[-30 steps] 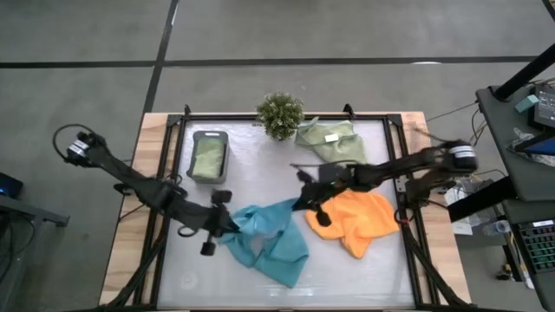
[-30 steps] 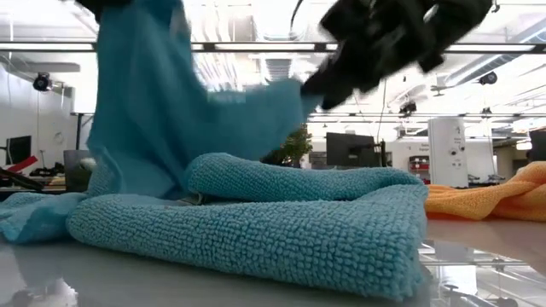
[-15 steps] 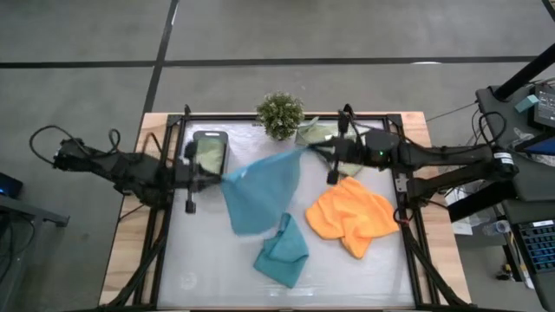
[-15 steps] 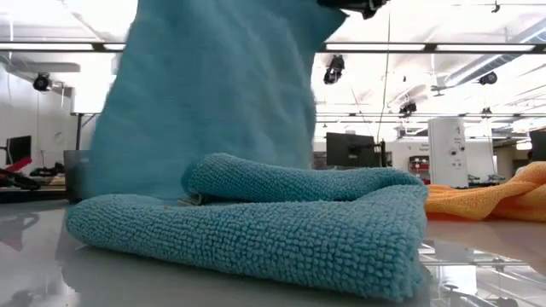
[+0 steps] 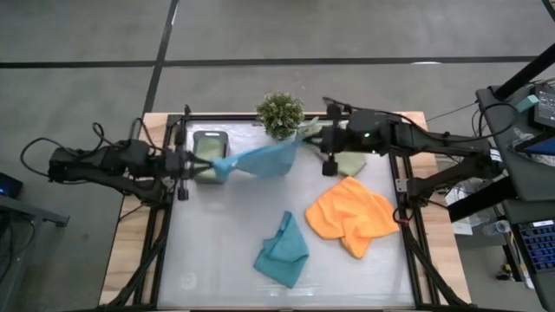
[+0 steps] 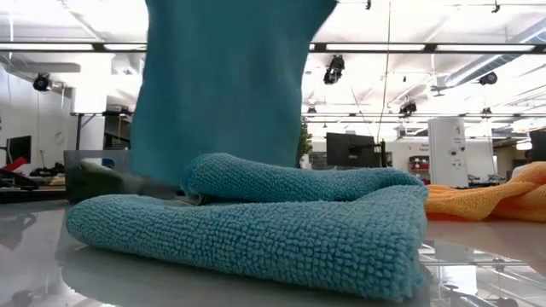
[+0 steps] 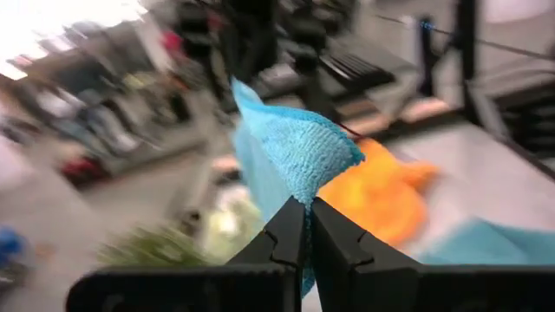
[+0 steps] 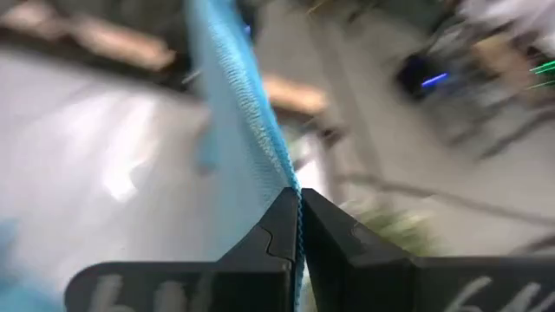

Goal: Fold microfiber towels
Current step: Fold the left blue microfiber cloth

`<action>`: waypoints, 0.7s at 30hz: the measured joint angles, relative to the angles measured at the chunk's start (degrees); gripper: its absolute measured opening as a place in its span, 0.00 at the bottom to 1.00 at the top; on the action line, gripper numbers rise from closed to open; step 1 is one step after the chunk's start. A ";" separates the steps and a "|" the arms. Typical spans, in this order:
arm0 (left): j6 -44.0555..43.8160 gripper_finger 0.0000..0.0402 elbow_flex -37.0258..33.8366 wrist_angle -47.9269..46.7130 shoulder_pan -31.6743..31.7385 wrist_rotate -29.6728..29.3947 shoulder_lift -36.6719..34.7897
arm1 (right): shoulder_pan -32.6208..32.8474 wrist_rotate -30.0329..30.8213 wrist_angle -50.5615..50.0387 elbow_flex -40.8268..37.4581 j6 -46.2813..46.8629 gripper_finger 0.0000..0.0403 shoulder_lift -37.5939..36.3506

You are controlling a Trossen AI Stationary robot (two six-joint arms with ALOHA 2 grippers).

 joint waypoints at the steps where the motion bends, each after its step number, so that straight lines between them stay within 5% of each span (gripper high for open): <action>1: -1.84 0.00 -1.03 -0.13 0.00 1.18 0.46 | 0.30 -2.26 -2.36 -0.01 0.68 0.02 0.36; 8: -12.89 0.00 -7.72 6.33 -2.01 14.00 6.26 | 4.96 -11.62 -6.93 -4.85 8.11 0.02 1.51; 12: -16.04 0.00 -12.02 15.67 -5.92 14.58 12.30 | 9.28 -12.36 -7.22 -8.20 10.70 0.02 2.32; 21: -31.14 0.00 -14.14 21.28 -14.43 14.82 27.64 | 16.20 -16.57 -6.61 -14.68 16.48 0.02 6.03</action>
